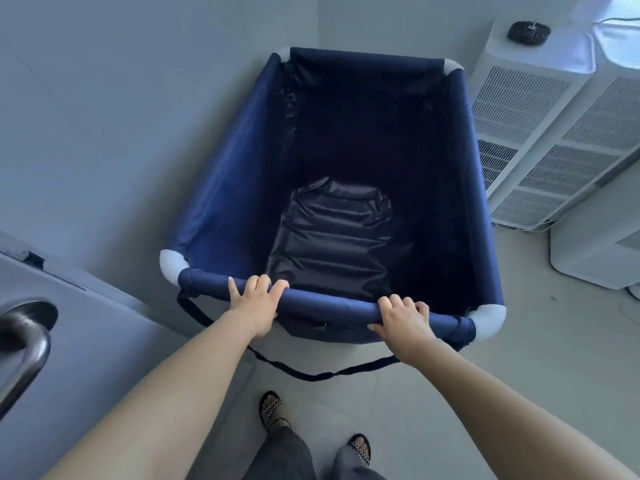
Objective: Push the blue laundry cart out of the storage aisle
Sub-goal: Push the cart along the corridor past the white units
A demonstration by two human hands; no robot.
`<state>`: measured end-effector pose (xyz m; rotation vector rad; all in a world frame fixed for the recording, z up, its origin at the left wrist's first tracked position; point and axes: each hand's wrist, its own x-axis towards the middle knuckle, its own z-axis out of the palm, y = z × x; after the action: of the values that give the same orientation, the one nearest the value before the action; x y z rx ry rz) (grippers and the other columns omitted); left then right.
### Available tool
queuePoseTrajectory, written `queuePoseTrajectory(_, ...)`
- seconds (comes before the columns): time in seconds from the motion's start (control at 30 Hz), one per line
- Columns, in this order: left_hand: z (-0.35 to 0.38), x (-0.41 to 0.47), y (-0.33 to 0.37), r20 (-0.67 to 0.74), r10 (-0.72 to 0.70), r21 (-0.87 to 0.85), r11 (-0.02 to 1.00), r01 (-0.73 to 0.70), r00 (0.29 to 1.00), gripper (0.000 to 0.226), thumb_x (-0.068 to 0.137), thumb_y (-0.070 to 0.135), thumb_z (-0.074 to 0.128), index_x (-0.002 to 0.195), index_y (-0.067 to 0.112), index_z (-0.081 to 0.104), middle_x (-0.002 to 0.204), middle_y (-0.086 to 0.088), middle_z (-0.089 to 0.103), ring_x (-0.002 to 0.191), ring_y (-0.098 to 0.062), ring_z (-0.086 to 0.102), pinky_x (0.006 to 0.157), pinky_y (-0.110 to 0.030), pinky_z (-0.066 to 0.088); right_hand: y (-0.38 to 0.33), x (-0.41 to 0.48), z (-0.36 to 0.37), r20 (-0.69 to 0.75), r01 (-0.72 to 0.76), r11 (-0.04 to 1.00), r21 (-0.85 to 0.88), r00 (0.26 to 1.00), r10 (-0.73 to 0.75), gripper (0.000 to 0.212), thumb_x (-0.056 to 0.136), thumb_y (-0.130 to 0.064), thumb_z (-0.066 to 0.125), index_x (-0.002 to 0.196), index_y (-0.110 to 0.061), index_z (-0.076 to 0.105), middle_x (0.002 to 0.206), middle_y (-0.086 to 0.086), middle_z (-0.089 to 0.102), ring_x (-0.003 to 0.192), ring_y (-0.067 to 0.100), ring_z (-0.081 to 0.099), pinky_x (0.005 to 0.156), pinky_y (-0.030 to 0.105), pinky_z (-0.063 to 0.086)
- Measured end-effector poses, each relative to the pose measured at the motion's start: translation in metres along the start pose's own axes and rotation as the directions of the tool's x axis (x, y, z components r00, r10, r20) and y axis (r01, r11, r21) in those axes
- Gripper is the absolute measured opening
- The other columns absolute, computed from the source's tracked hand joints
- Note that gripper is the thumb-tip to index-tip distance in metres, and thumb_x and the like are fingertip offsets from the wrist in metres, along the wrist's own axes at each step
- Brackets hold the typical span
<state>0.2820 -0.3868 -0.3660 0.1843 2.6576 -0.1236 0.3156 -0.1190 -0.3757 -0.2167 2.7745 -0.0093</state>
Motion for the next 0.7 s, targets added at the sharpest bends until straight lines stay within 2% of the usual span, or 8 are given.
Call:
queuePoseTrajectory(0.17,0.006,-0.007,-0.015,0.022,0.043,0.066,0.997,-0.045,0.999,0.068,0.083,-0.003,0.047,0.133,0.032,0.017,0.123,-0.001,0.027,0.123,-0.022,0.028,0.111,-0.066,0.004,-0.013,-0.018,0.003,0.034,-0.026,0.999,0.021,0.999,0.025,0.039,0.096,-0.049,0.036,0.117,-0.017,0.041,0.112,0.0,0.048,0.103,0.021,0.047,0.095,0.038,0.031)
queuePoseTrajectory(0.37,-0.005,0.006,-0.022,0.007,0.103,0.124,0.987,-0.103,0.995,0.072,0.08,-0.004,0.049,0.135,0.03,0.019,0.123,-0.003,0.032,0.119,-0.024,0.032,0.112,-0.064,0.008,-0.021,-0.012,-0.003,0.064,-0.077,0.996,0.054,0.995,0.073,0.037,0.096,-0.048,0.037,0.118,-0.018,0.041,0.112,-0.001,0.049,0.104,0.021,0.046,0.093,0.038,0.031)
queuePoseTrajectory(0.47,-0.01,0.013,-0.032,0.018,0.159,0.151,0.975,-0.16,0.987,0.061,0.087,0.002,0.049,0.135,0.03,0.022,0.122,-0.003,0.037,0.117,-0.024,0.035,0.112,-0.061,0.015,-0.025,-0.009,-0.007,0.105,-0.105,0.991,0.082,0.99,0.096,0.035,0.096,-0.047,0.038,0.117,-0.019,0.041,0.111,-0.001,0.048,0.104,0.021,0.046,0.092,0.039,0.031)
queuePoseTrajectory(0.57,-0.018,0.024,-0.042,0.051,0.242,0.105,0.963,-0.247,0.969,0.044,0.095,0.014,0.044,0.133,0.029,0.027,0.123,-0.002,0.043,0.116,-0.024,0.039,0.109,-0.057,0.023,-0.028,-0.007,-0.005,0.089,-0.134,0.987,0.09,0.988,0.126,0.035,0.095,-0.049,0.038,0.116,-0.02,0.041,0.109,-0.003,0.048,0.103,0.021,0.046,0.092,0.038,0.03)
queuePoseTrajectory(0.7,-0.027,0.035,-0.049,0.069,0.307,0.11,0.943,-0.313,0.949,0.037,0.096,0.017,0.043,0.129,0.028,0.031,0.12,-0.001,0.046,0.113,-0.023,0.043,0.102,-0.053,0.029,-0.035,-0.002,-0.002,0.06,-0.199,0.974,0.111,0.979,0.193,0.036,0.093,-0.052,0.039,0.114,-0.022,0.042,0.105,-0.005,0.048,0.1,0.019,0.046,0.092,0.037,0.03)
